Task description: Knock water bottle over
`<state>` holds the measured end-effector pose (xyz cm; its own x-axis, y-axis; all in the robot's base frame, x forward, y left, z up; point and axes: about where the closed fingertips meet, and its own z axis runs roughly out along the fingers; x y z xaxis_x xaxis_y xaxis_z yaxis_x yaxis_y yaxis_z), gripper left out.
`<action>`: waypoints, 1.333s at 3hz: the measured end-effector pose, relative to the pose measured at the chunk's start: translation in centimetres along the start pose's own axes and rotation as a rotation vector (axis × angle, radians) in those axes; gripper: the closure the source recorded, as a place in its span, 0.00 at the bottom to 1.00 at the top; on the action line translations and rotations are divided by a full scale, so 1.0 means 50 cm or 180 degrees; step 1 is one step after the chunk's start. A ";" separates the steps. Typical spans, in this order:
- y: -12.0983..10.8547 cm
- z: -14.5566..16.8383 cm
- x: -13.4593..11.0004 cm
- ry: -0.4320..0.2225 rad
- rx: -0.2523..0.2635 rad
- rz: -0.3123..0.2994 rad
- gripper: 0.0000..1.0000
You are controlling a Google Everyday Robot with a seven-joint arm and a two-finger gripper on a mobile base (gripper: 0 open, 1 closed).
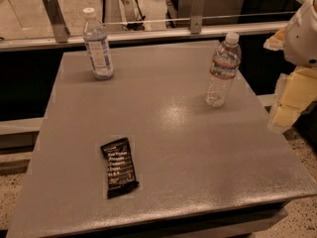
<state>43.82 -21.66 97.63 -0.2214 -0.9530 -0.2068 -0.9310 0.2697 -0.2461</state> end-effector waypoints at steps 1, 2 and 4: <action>0.000 0.000 0.000 0.0000 0.0001 0.0000 0.00; -0.014 0.009 0.006 -0.0090 0.0037 0.0043 0.00; -0.089 0.092 0.025 -0.0732 0.0107 0.0283 0.00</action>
Offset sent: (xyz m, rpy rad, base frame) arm 0.0201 -0.0125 -0.0146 0.0763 -0.0246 -0.0213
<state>49.01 -23.43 94.09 -0.2265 -0.8698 -0.4383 -0.8997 0.3592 -0.2479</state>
